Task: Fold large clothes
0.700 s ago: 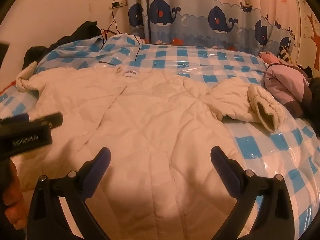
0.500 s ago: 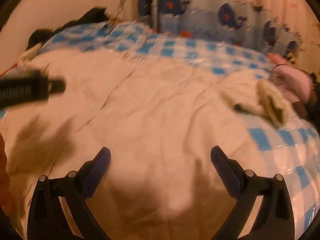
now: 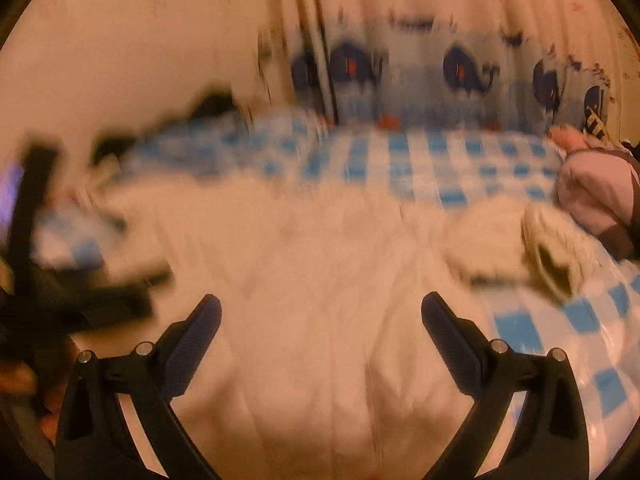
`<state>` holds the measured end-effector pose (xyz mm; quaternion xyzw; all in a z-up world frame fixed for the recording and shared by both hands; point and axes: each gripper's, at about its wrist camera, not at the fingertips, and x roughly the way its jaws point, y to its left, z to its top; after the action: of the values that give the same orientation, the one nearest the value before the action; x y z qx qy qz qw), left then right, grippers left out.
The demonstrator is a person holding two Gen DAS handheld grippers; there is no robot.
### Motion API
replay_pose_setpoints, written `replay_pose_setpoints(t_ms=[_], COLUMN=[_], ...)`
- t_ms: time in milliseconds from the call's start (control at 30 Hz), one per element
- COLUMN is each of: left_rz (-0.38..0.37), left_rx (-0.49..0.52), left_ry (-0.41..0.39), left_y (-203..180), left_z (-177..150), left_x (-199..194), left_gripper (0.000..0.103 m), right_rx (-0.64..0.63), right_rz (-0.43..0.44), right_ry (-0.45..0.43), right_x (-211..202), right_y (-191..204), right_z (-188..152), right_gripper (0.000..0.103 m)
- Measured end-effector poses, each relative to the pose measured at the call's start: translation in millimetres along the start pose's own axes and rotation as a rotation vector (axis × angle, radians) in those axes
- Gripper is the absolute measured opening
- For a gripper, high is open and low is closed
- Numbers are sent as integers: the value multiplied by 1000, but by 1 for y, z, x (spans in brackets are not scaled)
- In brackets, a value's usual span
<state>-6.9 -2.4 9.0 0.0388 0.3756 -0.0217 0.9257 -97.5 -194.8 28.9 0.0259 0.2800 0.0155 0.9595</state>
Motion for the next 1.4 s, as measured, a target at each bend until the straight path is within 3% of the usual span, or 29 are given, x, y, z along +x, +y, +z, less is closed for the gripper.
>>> replay_pose_setpoints(t_ms=[33,100,167,367,800,1000,1200,1400], left_rz=[-1,-5,-11,-17,-6,-6,-17,-15], left_rx=[9,26,35,39,48,39,21,22], left_ry=[5,35,29,39,52,52,60,57], left_y=[-3,-8,-12,-20,-25,-22,-19,-19], left_z=[-1,-2,-4,-5,-7,-7,-7,-7], left_x=[1,3,4,7,13,14,16,16], left_gripper=[95,95,95,95,95,95,95,95], right_rx=[34,36,6,39,43,-8,-8,-73], right_rz=[23,40,-8,-7,-22,-109,-32,-91], right_ry=[-20,73,95,37,39,-13,-52,41], right_x=[-3,7,10,6,6,-3,-11,5], right_y=[-5,-6,-4,-10,-8,4,9,11], right_z=[3,9,8,-1,0,6,8,6], right_gripper=[96,96,96,96,96,96,96,96])
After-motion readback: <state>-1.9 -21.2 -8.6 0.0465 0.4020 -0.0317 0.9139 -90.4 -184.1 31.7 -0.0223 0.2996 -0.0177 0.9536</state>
